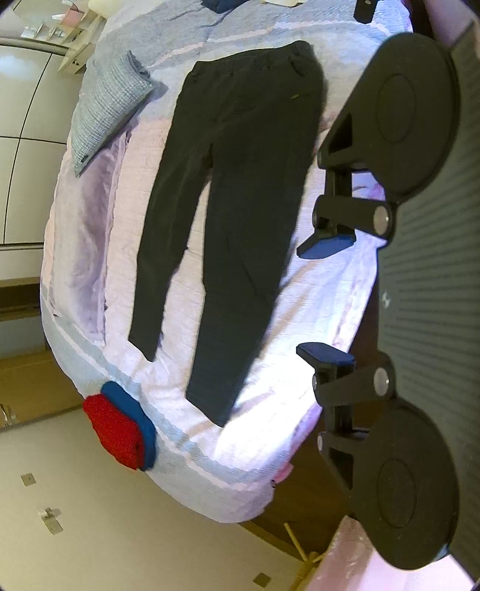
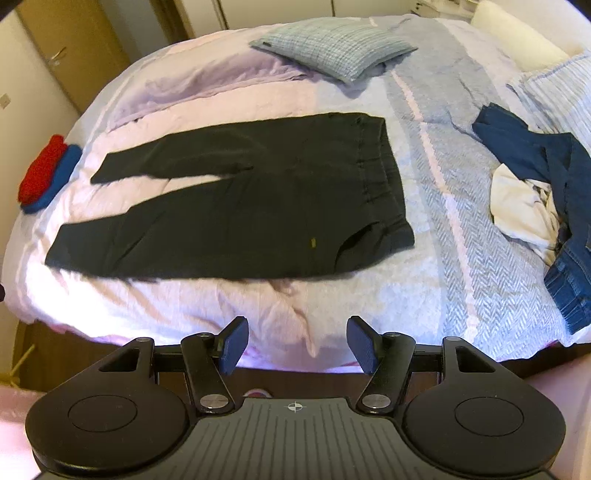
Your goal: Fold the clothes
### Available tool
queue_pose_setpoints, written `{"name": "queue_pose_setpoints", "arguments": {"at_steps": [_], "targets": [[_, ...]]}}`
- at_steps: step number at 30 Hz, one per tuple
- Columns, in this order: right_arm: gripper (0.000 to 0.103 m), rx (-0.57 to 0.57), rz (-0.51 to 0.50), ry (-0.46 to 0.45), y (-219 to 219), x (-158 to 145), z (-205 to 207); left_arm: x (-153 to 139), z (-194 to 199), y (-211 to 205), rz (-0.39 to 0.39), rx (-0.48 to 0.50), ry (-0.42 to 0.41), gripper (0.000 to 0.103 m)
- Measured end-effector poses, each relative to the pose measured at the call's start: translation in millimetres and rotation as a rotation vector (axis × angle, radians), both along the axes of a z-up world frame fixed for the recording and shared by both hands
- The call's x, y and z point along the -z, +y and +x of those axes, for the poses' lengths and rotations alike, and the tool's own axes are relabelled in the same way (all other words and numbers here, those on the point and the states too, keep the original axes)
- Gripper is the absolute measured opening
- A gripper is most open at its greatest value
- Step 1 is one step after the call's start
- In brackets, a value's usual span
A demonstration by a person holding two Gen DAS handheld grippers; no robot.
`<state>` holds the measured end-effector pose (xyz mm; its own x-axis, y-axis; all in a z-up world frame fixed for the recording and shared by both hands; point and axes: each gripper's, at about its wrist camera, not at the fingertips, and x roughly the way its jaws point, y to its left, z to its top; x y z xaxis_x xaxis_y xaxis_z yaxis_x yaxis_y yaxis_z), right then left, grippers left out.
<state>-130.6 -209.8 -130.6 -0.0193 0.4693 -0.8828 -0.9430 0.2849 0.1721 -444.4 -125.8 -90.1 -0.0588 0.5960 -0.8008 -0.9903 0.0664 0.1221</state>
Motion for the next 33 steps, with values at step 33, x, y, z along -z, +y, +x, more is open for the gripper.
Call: {"name": "queue_pose_setpoints", "arguments": {"at_steps": [33], "targets": [[0.063, -0.051, 0.037, 0.029, -28, -4, 7, 0, 27, -37, 0.011, 0.043, 0.013, 0.053]]}}
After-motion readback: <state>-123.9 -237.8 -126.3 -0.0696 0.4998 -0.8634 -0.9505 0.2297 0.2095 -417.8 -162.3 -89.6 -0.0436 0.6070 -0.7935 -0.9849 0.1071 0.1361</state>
